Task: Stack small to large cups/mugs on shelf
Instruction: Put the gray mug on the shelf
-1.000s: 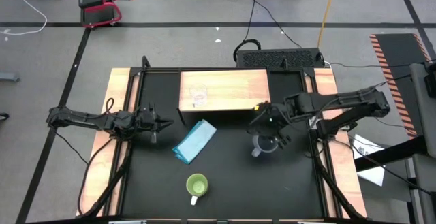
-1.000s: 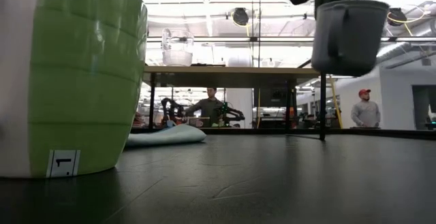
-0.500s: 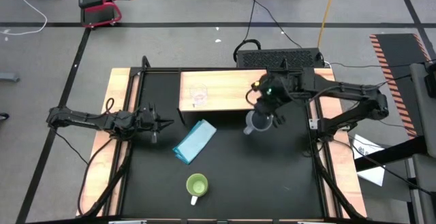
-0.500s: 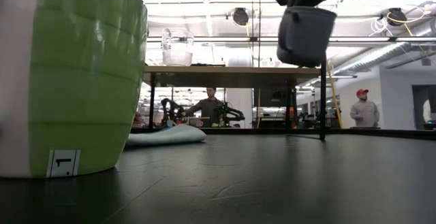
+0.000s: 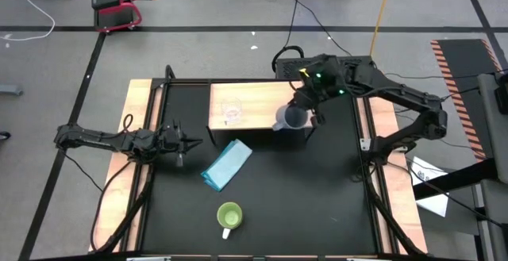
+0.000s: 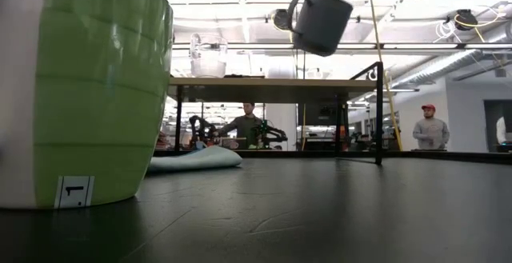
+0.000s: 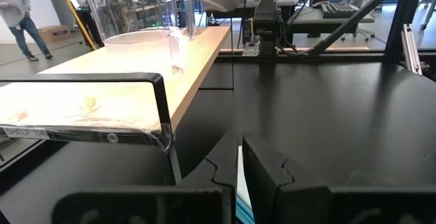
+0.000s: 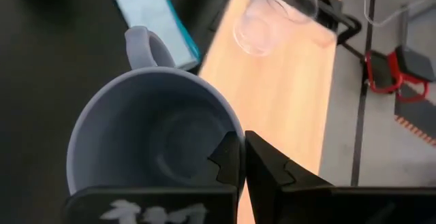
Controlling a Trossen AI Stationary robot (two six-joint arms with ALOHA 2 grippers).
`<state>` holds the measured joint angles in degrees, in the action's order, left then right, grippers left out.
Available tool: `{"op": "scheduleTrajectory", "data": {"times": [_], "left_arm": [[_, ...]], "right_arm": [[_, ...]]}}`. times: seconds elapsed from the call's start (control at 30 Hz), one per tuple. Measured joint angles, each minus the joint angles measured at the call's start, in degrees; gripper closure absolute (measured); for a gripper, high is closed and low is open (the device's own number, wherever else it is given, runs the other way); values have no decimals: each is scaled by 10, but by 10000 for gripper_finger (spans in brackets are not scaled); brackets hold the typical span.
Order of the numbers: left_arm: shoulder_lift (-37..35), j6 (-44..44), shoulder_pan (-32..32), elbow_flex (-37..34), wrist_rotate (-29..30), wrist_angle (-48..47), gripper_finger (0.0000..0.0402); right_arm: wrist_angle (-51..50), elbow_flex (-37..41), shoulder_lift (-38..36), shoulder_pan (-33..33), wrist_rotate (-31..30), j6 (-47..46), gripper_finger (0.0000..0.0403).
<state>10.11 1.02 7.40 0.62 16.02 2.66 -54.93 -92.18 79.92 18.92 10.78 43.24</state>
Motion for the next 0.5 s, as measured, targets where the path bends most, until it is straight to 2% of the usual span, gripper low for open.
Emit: {"op": "scheduleTrajectory", "data": {"times": [0.1, 0.2, 0.5], "left_arm": [[0, 1, 0, 0, 0, 0, 376], [0, 2, 0, 0, 1, 0, 376], [0, 5, 0, 0, 1, 0, 376]], "right_arm": [[-17, -30, 32, 2, 3, -3, 401], [-32, -65, 65, 1, 32, 7, 401], [-71, -165, 142, 3, 45, 38, 401]]}}
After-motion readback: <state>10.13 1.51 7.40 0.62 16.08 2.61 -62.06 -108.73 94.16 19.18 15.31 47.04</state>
